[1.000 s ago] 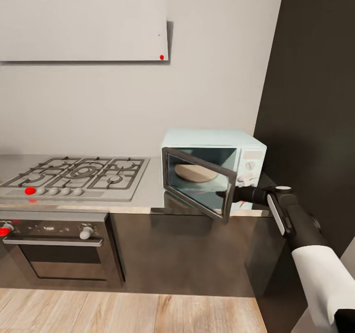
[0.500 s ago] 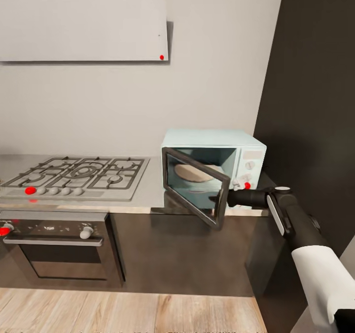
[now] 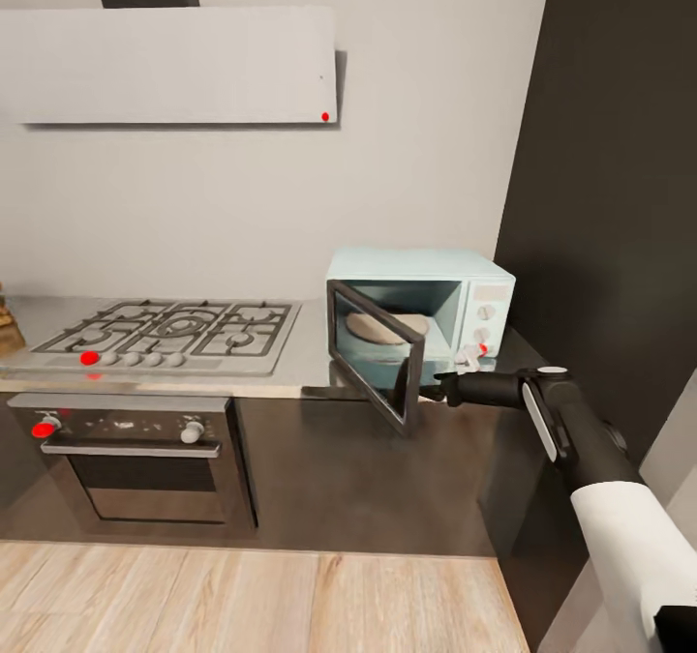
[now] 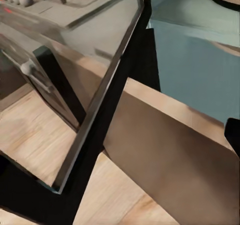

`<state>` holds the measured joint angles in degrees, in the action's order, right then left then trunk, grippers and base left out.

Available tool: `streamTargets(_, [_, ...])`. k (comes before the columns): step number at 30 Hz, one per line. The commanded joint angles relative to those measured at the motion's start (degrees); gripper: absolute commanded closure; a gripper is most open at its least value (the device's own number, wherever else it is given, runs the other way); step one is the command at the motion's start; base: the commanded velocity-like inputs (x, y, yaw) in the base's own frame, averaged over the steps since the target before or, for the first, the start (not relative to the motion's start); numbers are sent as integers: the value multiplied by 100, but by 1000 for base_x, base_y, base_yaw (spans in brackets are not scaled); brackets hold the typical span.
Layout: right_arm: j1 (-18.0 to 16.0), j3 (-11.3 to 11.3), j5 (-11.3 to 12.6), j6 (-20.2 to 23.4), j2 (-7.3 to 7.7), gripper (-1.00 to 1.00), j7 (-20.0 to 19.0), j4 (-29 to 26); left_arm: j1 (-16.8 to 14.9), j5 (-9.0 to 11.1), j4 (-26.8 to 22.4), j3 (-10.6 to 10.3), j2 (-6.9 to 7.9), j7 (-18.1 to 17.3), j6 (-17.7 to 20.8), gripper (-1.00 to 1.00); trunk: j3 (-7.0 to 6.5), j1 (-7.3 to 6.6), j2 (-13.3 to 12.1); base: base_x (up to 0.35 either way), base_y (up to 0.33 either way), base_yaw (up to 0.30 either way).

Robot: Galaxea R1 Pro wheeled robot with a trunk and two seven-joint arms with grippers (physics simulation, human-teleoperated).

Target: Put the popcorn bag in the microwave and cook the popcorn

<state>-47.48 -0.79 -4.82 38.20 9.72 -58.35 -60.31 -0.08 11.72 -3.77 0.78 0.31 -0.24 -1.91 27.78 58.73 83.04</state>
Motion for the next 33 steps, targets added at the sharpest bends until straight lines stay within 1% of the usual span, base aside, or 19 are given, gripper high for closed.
streamTargets(1, [-5, -10, -36, 29, -12, -100, -46, -1, -1, 32, -1, 3, 2, -2, -12, -100, 6, 0, 3, -13, 30, 0])
streamTargets(8, [-2, -16, -28, 17, -23, -100, -33, 76, -1, 41, -1, 10, 0, -2, -3, -100, 6, 0, 3, -3, 11, 0])
streamTargets(13, [-5, -17, -28, 20, -17, -100, -28, 74, -1, 41, 1, 10, -4, -2, -3, -100, 6, 0, 3, 0, 85, 0])
streamTargets(33, [-7, -25, -49, 29, 29, -100, -52, 72, -1, 41, 8, 10, -5, 3, -3, -100, 6, 0, 3, 0, 178, 0])
